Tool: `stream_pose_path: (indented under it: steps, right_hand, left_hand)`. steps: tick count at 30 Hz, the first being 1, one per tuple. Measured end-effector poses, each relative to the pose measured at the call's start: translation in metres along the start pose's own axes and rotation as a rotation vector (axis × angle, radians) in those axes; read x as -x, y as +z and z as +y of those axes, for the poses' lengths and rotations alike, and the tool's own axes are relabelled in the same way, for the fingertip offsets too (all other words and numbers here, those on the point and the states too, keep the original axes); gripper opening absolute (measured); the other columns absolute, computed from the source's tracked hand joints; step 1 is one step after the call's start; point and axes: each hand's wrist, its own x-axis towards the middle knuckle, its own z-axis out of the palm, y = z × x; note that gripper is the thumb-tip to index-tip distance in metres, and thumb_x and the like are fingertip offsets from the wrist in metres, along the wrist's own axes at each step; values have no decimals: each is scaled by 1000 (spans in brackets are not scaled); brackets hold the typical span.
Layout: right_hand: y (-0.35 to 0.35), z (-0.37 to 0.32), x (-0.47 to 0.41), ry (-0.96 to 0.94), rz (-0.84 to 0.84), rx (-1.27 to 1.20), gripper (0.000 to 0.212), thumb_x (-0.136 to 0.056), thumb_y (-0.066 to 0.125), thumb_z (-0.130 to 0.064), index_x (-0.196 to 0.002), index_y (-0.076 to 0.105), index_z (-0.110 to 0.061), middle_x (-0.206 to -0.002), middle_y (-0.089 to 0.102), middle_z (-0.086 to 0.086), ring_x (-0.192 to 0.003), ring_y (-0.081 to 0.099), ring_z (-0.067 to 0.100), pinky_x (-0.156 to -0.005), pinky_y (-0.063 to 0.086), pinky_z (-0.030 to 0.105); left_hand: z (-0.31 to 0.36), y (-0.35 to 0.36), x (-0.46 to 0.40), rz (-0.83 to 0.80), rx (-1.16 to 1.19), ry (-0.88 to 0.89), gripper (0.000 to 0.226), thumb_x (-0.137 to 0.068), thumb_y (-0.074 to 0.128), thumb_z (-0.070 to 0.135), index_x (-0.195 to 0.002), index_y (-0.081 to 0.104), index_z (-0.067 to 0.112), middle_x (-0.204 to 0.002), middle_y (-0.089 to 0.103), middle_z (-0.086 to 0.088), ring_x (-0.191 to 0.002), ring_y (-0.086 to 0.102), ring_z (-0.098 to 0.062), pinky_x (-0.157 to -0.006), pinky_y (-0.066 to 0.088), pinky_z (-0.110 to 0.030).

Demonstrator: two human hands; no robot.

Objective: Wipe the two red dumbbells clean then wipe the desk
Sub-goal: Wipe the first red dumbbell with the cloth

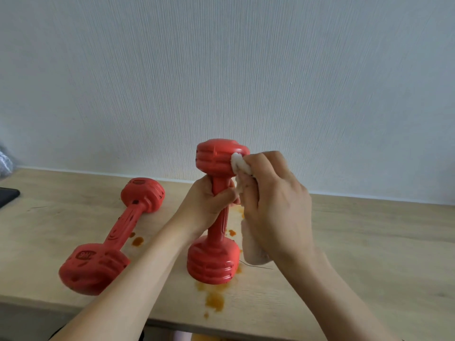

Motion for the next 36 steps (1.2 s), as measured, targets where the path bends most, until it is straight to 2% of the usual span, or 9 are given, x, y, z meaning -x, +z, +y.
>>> stream_pose_path:
  steps: [3,7,11,14,17,21,24,26,36]
  right_hand:
    - [3,5,-1,-12,-9,-9,6,-95,40,-33,-93,44,-29,-87,51,-2,-62,52,21,-44,41,32]
    - [12,27,1,28,-46,-14,20,-88,36,-30,-87,50,-15,-83,50,-1,-62,50,21,-45,42,35]
    - [12,44,2,130,-116,-78,20,-87,39,-31,-87,54,-19,-86,51,-7,-71,56,20,-56,41,32]
    - [11,28,-2,-24,-65,-115,20,-92,42,-28,-97,59,-19,-95,55,-3,-74,58,20,-58,44,30]
    - [17,28,1,-100,-96,-75,8,-89,44,-21,-95,50,-21,-94,54,0,-71,56,21,-53,46,32]
    - [23,55,3,58,-181,-141,25,-82,53,-4,-80,43,-26,-88,49,-4,-65,56,21,-56,49,44]
    - [18,44,-3,-3,-157,-210,12,-87,49,-12,-85,55,-21,-91,52,-4,-69,58,21,-58,49,42]
    - [14,36,-6,-61,-129,-185,20,-91,43,-20,-95,61,-14,-94,54,0,-72,58,24,-57,49,40]
    - [14,53,-8,55,-227,-145,24,-85,34,-24,-91,57,-19,-88,50,-5,-68,56,26,-60,49,43]
  left_hand:
    - [0,4,1,-11,39,-25,4,-81,58,1,-81,56,-3,-63,55,-2,-56,57,-5,-57,47,-15]
    - [-5,7,1,-18,160,-119,21,-87,53,-6,-73,56,9,-62,59,3,-64,65,-12,-78,56,-34]
    - [-4,3,5,-13,177,-153,19,-87,55,-2,-73,59,10,-62,61,-2,-69,68,-16,-76,56,-30]
    - [-4,4,5,-4,271,-192,16,-88,52,-4,-77,58,5,-62,58,-5,-63,65,-14,-83,54,-39]
    - [-6,6,6,-2,300,-219,17,-89,51,-5,-77,58,5,-62,57,-3,-60,63,-14,-85,51,-45]
    - [-6,3,8,-15,260,-246,17,-87,55,-2,-73,57,8,-56,61,2,-65,67,-14,-77,54,-34]
    - [-7,2,7,-16,299,-247,17,-87,54,-3,-73,57,7,-56,61,1,-64,66,-16,-73,56,-29]
    - [-6,1,7,-27,323,-233,17,-88,53,-4,-74,57,5,-56,59,0,-63,64,-17,-74,57,-30]
    - [-2,0,8,-90,238,-230,17,-87,54,-5,-72,57,5,-58,60,-1,-68,66,-17,-79,58,-31]
